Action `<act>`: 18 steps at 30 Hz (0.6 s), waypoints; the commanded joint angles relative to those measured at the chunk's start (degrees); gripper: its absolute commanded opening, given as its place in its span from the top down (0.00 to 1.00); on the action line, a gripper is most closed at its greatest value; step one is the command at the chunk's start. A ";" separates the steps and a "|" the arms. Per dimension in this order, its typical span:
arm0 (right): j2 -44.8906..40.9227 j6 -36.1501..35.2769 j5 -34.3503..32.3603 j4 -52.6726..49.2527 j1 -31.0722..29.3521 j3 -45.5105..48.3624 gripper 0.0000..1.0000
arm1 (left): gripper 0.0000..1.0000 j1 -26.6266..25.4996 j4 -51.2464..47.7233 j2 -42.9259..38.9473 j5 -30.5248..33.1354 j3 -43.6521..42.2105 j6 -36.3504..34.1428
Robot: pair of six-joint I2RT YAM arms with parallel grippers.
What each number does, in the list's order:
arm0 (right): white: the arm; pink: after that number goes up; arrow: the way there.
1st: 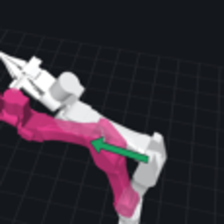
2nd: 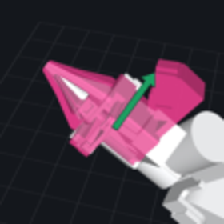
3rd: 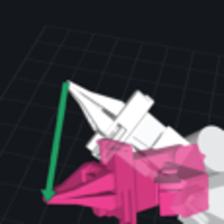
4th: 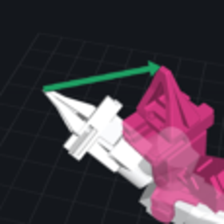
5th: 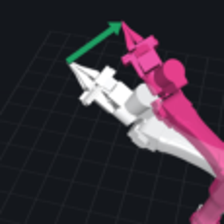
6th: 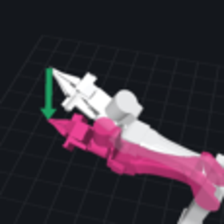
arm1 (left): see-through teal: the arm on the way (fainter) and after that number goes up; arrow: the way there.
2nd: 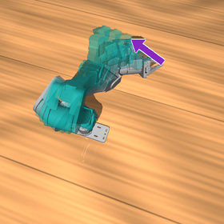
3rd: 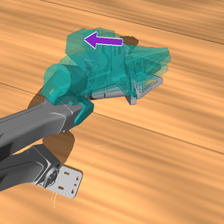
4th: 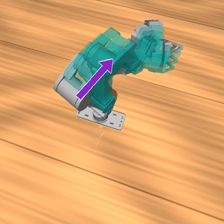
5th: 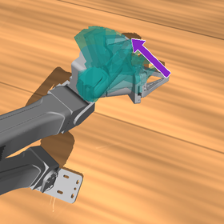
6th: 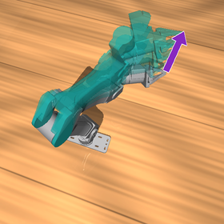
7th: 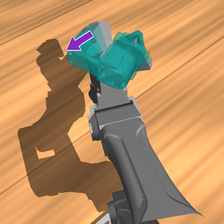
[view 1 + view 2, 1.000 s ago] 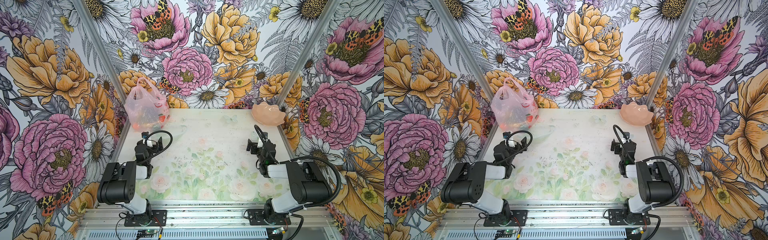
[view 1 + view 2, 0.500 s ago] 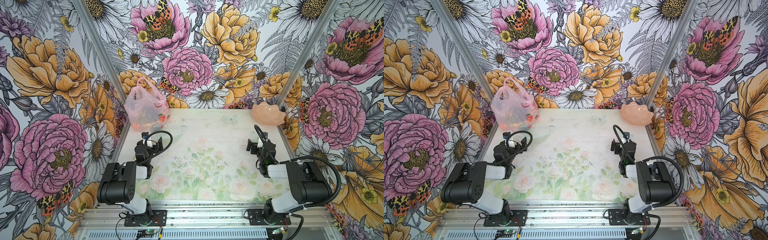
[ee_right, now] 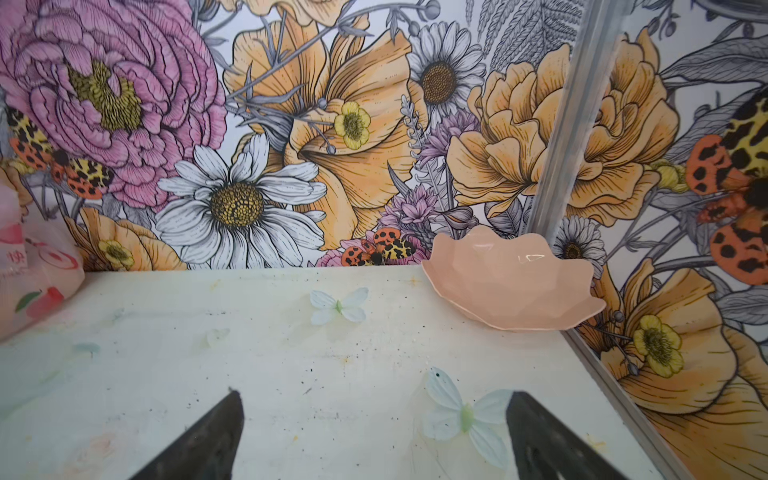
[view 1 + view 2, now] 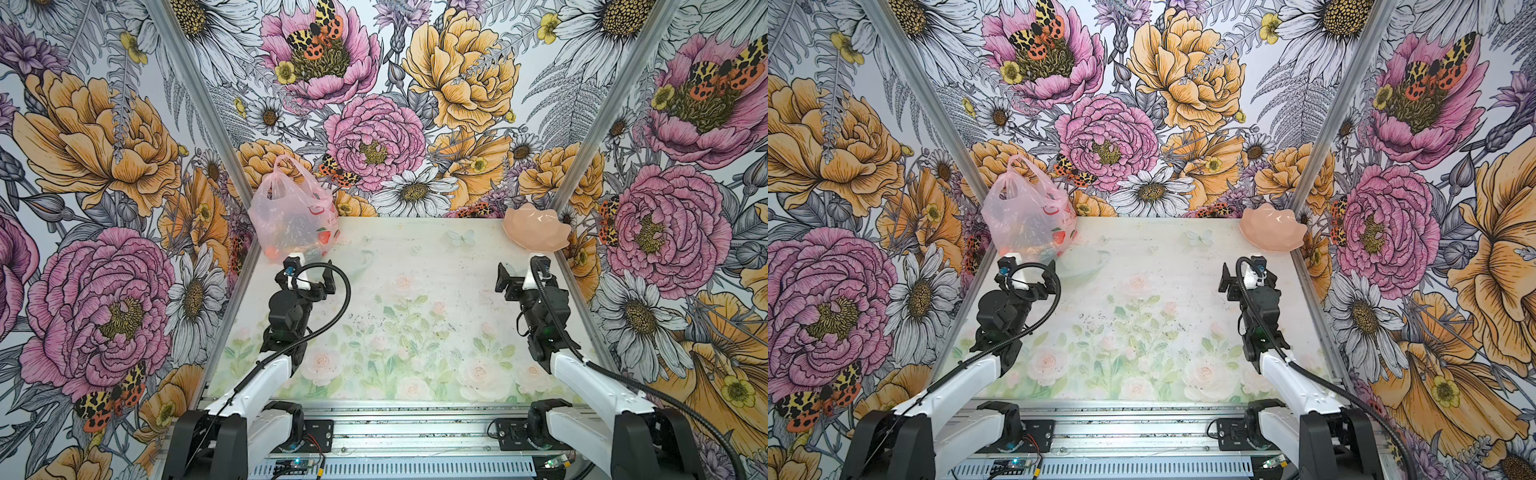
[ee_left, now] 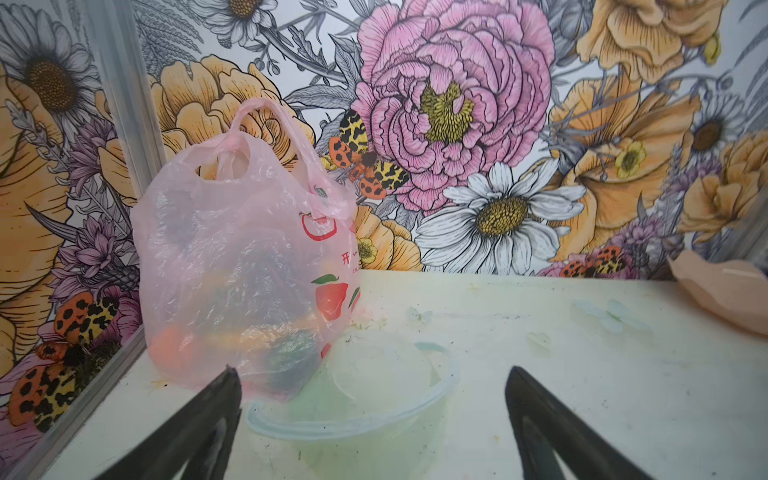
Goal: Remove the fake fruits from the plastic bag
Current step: 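Grasp the pink bag handle with the left gripper while the right gripper approaches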
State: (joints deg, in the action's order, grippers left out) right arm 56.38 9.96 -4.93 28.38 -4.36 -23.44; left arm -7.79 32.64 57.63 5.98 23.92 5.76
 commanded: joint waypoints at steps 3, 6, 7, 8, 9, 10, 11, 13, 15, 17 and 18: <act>-14.29 20.78 1.43 -13.55 2.61 -0.79 0.00 | 0.01 1.96 -30.17 -6.09 13.62 6.94 31.35; -22.03 27.20 5.24 -13.49 6.69 2.50 0.01 | 0.01 8.92 -28.57 -8.58 3.39 2.53 38.57; -23.00 27.95 6.26 -13.48 7.58 2.69 0.01 | 0.01 10.92 -23.13 -8.92 -1.06 0.41 38.43; -23.26 28.05 8.44 -13.53 8.60 2.41 0.00 | 0.01 12.10 -18.81 -8.58 -3.70 -0.76 39.10; -22.92 27.51 10.72 -13.85 9.24 1.72 0.00 | 0.01 12.15 -18.03 -7.73 -4.04 -0.10 38.90; -21.99 26.60 13.31 -14.66 9.76 0.58 0.00 | 0.01 11.72 -18.65 -5.97 -4.34 1.87 37.09; -20.37 26.03 15.10 -15.90 9.89 -1.01 0.01 | 0.01 10.76 -19.86 -3.80 -4.20 4.34 35.07; -17.00 25.46 17.49 -17.87 9.80 -3.55 0.01 | 0.01 8.74 -21.48 0.84 -3.27 8.85 33.08; -13.98 25.51 18.35 -18.61 9.57 -5.23 0.01 | 0.01 6.14 -21.37 5.93 -0.37 13.08 31.97; -11.30 24.05 18.16 -19.10 7.96 -6.70 0.00 | 0.01 3.04 -21.77 11.88 4.34 18.69 31.03; -10.12 22.86 17.39 -19.62 6.67 -7.38 0.01 | 0.01 1.65 -21.41 15.23 7.54 21.36 30.94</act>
State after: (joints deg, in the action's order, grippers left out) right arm 44.29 34.26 10.02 11.20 4.54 -27.64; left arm -3.11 10.46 67.55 7.33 39.05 38.46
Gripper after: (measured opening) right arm 0.995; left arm 0.986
